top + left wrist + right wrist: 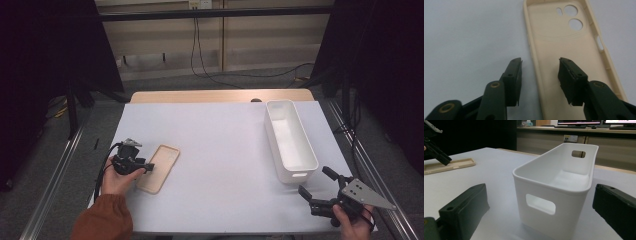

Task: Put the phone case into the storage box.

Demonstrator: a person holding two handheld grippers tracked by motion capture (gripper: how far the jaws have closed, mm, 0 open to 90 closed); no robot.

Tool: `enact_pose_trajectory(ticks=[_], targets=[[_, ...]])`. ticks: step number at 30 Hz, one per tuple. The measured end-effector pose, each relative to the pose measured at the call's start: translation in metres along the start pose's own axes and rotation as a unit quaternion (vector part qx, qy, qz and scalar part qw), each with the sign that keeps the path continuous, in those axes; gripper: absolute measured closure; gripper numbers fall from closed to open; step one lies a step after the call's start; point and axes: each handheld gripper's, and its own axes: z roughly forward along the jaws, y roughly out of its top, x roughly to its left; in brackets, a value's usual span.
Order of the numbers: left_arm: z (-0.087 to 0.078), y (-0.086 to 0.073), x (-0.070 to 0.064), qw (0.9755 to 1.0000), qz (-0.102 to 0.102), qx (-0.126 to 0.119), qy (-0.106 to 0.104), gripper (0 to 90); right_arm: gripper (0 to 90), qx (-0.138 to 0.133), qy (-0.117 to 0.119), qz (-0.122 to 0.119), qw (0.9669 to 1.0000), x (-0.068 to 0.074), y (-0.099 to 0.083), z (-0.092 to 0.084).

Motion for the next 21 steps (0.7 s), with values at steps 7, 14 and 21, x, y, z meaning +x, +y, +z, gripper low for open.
enact_pose_trajectory(ticks=[7,14,21], targets=[[-0.0002,0.0013,0.0004,1.0,-0.005,0.006,-0.004,62.6,0.0,0.0,0.0,0.0,1.0,0.0003,0.0,0.0],[0.0,0.0023,0.0016,0.9999,-0.006,0.009,-0.008,65.0,0.0,0.001,0.0,0.0,1.0,0.0004,0.0,0.0002],[0.0004,0.0024,0.0014,0.9998,-0.007,0.007,-0.018,71.5,0.0,0.001,0.0,0.0,1.0,0.0004,0.0,0.0004]])
